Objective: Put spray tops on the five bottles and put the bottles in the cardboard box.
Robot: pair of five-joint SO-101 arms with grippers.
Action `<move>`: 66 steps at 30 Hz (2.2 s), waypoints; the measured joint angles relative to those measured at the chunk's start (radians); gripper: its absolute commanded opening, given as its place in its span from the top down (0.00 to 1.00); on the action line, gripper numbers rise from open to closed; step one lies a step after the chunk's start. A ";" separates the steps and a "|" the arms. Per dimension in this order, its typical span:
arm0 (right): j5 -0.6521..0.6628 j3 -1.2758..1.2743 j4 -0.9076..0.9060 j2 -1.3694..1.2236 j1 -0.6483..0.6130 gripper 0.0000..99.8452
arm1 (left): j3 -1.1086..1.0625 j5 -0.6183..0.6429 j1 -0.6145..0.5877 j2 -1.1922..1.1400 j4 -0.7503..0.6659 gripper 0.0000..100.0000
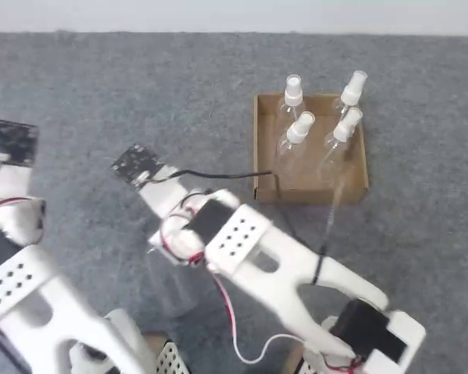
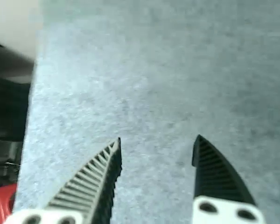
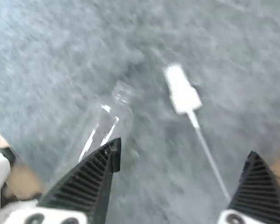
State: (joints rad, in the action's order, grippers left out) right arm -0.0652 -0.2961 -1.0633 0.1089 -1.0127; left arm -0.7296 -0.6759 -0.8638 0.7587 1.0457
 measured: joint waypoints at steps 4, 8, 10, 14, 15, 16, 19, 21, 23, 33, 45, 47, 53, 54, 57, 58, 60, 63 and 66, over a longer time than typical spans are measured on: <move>-0.046 0.000 0.094 -0.074 -0.031 0.67 | -0.023 -0.006 -0.032 -0.003 -0.075 0.77; -0.072 0.000 0.167 -0.164 -0.032 0.67 | -0.051 -0.048 -0.031 -0.003 -0.095 0.77; -0.077 0.000 0.183 -0.206 -0.037 0.67 | -0.051 -0.054 -0.037 -0.003 -0.097 0.77; -0.143 0.005 0.199 -0.241 -0.049 0.67 | -0.051 -0.057 -0.034 -0.003 -0.097 0.77; -0.163 0.006 0.199 -0.247 -0.049 0.67 | -0.051 -0.057 -0.034 -0.003 -0.097 0.77; -0.180 0.008 0.199 -0.249 -0.048 0.67 | -0.051 -0.057 -0.034 -0.003 -0.097 0.77; -0.198 0.008 0.201 -0.250 -0.048 0.67 | -0.051 -0.057 -0.037 -0.003 -0.097 0.77; -0.198 0.012 0.201 -0.250 -0.051 0.67 | -0.051 -0.057 -0.034 -0.003 -0.097 0.77; -0.198 0.021 0.183 -0.250 -0.051 0.67 | -0.051 -0.057 -0.034 -0.003 -0.097 0.77; -0.207 0.018 0.112 -0.155 -0.110 0.67 | -0.051 -0.057 -0.034 -0.003 -0.097 0.77; -0.209 -0.081 0.244 -0.204 -0.189 0.68 | -0.051 -0.057 -0.034 -0.003 -0.091 0.77; -0.209 -0.081 0.244 -0.233 -0.184 0.72 | -0.051 -0.057 -0.034 -0.003 -0.091 0.77; -0.209 -0.081 0.244 -0.269 -0.178 0.96 | -0.051 -0.057 -0.037 -0.003 -0.091 0.77; -0.209 -0.081 0.244 -0.269 -0.173 0.99 | -0.051 -0.057 -0.035 -0.003 -0.091 0.77; -0.209 -0.081 0.244 -0.269 -0.149 0.99 | -0.051 -0.057 -0.034 -0.003 -0.091 0.77; -0.209 -0.081 0.244 -0.269 -0.141 0.99 | -0.051 -0.057 -0.034 -0.003 -0.091 0.77; -0.190 -0.081 0.229 -0.269 -0.123 0.99 | -0.051 -0.057 -0.034 -0.003 -0.091 0.77; -0.126 -0.054 0.124 -0.242 -0.083 0.99 | -0.071 -0.057 -0.037 -0.003 -0.091 0.77; -0.038 0.017 -0.015 -0.163 -0.017 0.99 | -0.095 -0.057 -0.034 -0.003 -0.087 0.77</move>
State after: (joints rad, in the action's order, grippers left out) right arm -0.1036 -0.2793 -1.0787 -0.0537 -1.0296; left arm -0.8247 -0.7327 -0.8976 0.7557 0.9582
